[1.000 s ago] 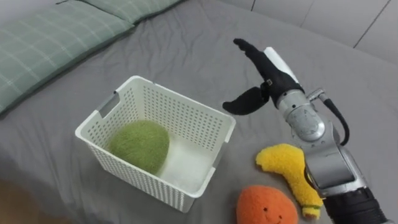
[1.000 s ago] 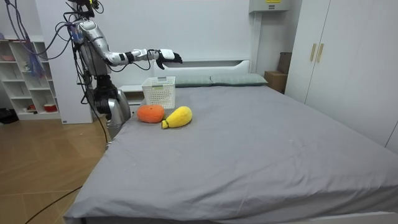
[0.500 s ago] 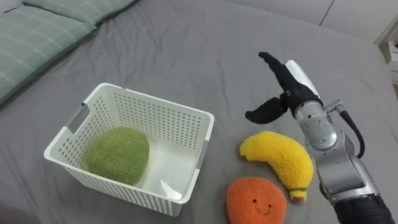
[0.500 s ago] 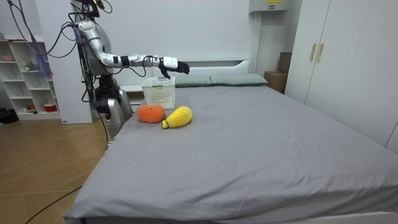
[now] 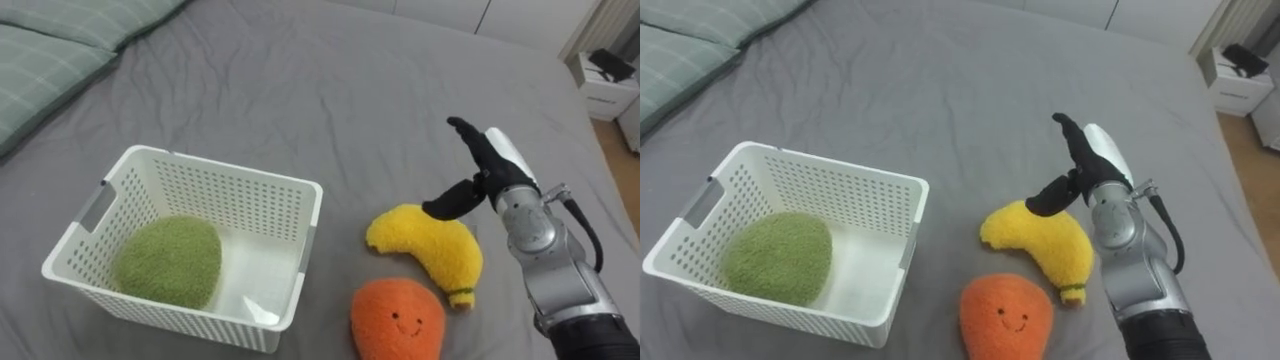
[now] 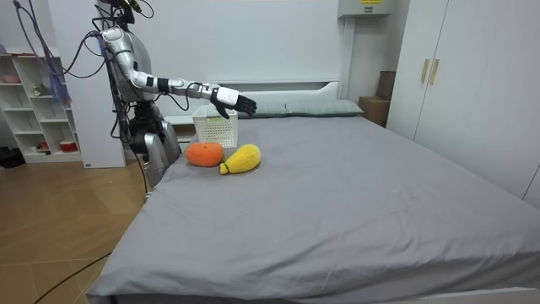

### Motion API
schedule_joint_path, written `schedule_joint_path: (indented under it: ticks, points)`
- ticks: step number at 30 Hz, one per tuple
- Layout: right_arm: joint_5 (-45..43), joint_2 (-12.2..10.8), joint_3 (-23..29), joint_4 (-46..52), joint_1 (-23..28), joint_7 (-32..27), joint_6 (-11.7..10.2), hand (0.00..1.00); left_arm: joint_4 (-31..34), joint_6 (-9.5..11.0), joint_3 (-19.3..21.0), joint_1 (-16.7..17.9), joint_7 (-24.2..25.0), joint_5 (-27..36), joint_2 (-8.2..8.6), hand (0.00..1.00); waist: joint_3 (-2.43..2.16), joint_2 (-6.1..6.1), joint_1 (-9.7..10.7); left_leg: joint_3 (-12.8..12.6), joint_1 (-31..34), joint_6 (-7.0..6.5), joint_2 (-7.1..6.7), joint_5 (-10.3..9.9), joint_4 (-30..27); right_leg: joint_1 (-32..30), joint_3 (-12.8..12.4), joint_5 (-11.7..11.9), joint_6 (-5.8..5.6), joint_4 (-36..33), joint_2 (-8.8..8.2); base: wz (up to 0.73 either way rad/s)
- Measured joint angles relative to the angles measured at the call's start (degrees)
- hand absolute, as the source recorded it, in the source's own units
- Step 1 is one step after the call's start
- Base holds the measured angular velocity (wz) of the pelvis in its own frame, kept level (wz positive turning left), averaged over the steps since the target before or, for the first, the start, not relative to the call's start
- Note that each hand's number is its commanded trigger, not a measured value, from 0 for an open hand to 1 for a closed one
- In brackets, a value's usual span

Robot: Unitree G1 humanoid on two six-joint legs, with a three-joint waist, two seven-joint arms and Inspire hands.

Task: Collect toys from the bed

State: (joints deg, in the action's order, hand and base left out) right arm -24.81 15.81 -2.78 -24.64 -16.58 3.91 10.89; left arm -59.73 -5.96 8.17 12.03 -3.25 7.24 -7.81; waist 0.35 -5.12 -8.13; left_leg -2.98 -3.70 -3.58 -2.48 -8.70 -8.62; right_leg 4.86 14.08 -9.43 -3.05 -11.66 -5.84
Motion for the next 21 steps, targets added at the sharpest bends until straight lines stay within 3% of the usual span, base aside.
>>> schedule_joint_path:
  ticks: [6,10,14,17,21]
  points:
    - [2.32,0.45,-0.55,-10.43,-1.78,-2.77,-0.47,0.0,0.04,-0.02,-3.13,-1.13,-0.26,1.44,-0.76,0.0,-0.23,0.1,-0.43,0.0,2.94,0.01,0.09,0.03,-0.49,-3.2,0.07,0.06,0.1,-0.91,-0.05,0.0]
    - [4.19,0.67,-0.79,-17.62,-5.22,-5.3,-1.76,0.0,-0.79,0.13,-6.54,-2.83,-0.23,6.07,-1.87,0.0,0.0,0.14,-0.54,-0.02,6.72,0.08,0.16,0.44,-1.15,-7.15,0.05,0.19,0.32,-1.48,-0.06,0.0]
    - [6.55,2.29,-1.02,-25.79,-10.28,-8.25,-4.85,0.0,-2.25,1.24,-7.9,-4.05,-0.29,9.72,-2.04,0.0,0.66,0.46,-0.5,0.04,9.47,0.11,0.27,0.47,-1.94,-9.46,0.39,0.23,0.4,-1.66,-0.05,0.04]
    - [6.49,2.87,-1.05,-28.51,-11.11,-10.34,-6.58,0.0,-3.78,2.11,-8.89,-5.31,-0.36,10.71,-2.05,0.0,0.91,0.53,-1.34,-0.13,10.8,0.11,0.36,0.46,-2.08,-11.01,0.33,0.23,0.42,-2.01,-0.02,0.01]
    - [6.49,2.88,-1.89,-29.8,-11.1,-10.49,-6.77,0.0,-4.55,2.74,-9.19,-5.96,-0.35,11.27,-2.02,0.0,1.04,0.41,-1.77,-0.18,12.1,0.12,0.38,0.46,-2.07,-12.39,0.3,0.21,0.45,-2.06,-0.01,0.0]
